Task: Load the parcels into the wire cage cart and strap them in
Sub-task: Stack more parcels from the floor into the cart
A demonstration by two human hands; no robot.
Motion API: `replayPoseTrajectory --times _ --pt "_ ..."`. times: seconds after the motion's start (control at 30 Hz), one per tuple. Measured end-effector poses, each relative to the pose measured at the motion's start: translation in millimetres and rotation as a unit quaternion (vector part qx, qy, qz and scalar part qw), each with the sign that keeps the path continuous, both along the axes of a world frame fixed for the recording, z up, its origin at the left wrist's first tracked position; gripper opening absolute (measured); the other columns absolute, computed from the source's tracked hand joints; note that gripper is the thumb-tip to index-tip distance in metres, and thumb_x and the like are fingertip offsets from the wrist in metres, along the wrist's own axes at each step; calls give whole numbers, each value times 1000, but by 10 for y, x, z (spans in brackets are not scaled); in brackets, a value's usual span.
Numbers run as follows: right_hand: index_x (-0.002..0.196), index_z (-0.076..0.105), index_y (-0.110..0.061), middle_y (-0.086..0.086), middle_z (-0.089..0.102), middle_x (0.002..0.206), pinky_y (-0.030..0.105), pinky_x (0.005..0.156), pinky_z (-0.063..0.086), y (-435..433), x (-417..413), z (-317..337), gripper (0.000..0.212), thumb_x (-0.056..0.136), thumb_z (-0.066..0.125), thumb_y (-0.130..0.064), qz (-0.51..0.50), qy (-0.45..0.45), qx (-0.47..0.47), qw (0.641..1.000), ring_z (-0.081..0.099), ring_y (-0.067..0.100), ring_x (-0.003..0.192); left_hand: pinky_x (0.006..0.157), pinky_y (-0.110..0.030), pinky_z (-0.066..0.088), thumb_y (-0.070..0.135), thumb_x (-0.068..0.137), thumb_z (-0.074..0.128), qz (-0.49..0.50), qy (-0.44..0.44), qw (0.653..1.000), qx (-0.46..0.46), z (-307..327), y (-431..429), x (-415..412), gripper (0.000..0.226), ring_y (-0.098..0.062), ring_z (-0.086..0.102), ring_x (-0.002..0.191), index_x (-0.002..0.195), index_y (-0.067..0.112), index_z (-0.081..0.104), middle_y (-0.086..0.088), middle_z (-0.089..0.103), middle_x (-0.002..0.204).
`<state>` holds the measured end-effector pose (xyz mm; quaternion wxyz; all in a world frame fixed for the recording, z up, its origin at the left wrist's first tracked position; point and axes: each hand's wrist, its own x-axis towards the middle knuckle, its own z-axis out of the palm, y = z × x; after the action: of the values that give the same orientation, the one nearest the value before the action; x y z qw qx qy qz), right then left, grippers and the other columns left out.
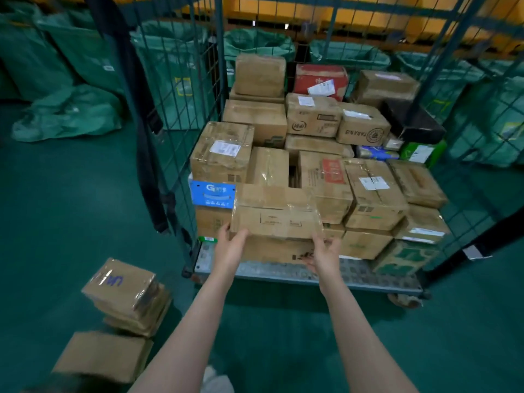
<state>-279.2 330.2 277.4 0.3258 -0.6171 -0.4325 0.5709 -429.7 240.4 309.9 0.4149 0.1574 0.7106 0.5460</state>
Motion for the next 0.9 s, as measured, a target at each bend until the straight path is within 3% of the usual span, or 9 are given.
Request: replayPoseTrajectory --times 0.2,0.33,0.47,0.67,0.8,0.9 --pt "123 33 -14 8 49 121 50 98 46 776 -395 -86 40 96 49 -39 -29 -7 10 1000 58 34 109 98 -43 40 32 88 55 -17 9 1000 -23 -110 881 -451 58 -26 49 119 142 28 34 -2 49 135" --pt "110 32 -18 6 49 114 51 96 47 1433 -728 -59 28 96 49 -36 -54 -28 8 998 58 34 106 99 -39 40 35 85 57 -46 5 998 -38 -40 1615 -864 63 -28 48 120 142 25 34 -4 49 134" --pt "110 31 -19 8 48 113 50 95 47 1920 -966 -21 27 97 49 -34 -76 -49 12 996 59 35 105 105 -42 39 39 79 59 -78 -10 997 -25 -5 2173 -1117 76 -28 46 124 146 19 28 -5 43 141" --pt "126 34 -15 12 51 125 49 96 47 2429 -1202 -104 38 97 50 -33 -84 -51 -8 995 58 34 108 104 -42 39 31 90 54 -106 7 993 -45 -107 2678 -1337 68 -26 45 125 149 22 21 -3 41 143" --pt "133 31 -19 9 49 130 49 100 45 2875 -1372 -177 39 98 48 -27 -75 -36 -18 996 56 33 112 103 -39 38 31 90 56 -95 -3 994 -58 -190 3080 -1473 69 -26 44 125 148 21 20 -1 41 141" --pt "131 31 -17 10 50 131 49 101 44 3205 -1488 -238 39 98 48 -26 -54 -40 -23 997 54 32 115 105 -44 39 40 81 59 -81 3 994 -74 -252 3356 -1562 75 -26 47 124 147 21 27 0 44 141"
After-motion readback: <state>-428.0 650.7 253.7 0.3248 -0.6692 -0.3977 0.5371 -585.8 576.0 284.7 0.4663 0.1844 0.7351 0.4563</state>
